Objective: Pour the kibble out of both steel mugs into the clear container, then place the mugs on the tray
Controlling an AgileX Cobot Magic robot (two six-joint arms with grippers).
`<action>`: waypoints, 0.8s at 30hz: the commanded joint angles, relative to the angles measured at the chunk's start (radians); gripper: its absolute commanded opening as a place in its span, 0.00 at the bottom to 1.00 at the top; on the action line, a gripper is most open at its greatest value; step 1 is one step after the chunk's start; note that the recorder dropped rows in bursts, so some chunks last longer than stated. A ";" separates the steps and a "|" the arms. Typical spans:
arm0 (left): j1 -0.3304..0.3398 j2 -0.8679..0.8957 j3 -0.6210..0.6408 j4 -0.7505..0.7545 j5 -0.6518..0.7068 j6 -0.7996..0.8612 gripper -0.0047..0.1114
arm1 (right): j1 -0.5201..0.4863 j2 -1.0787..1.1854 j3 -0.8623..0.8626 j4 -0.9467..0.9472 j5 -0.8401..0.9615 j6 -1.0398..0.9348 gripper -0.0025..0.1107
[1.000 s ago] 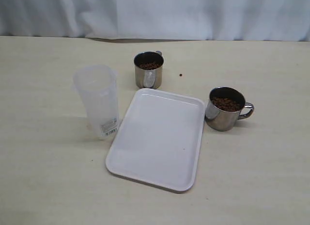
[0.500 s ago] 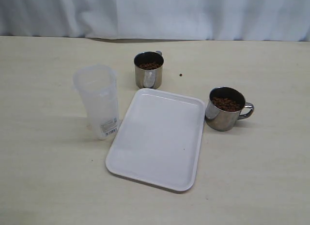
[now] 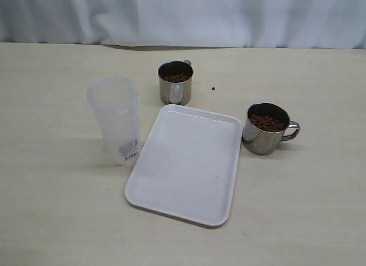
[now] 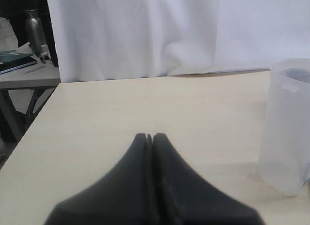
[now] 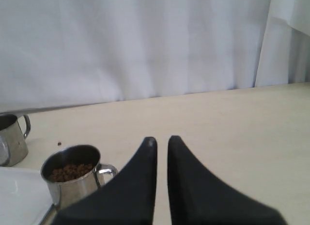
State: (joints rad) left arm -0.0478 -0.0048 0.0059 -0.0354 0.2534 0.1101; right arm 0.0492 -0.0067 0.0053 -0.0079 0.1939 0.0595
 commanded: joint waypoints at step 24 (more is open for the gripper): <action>0.002 0.005 -0.006 -0.003 -0.012 -0.002 0.04 | -0.001 0.417 -0.005 -0.659 -0.631 0.719 0.08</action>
State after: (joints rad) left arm -0.0478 -0.0048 0.0059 -0.0354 0.2534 0.1101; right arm 0.0492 0.2682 0.0000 -0.4251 -0.3718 0.6261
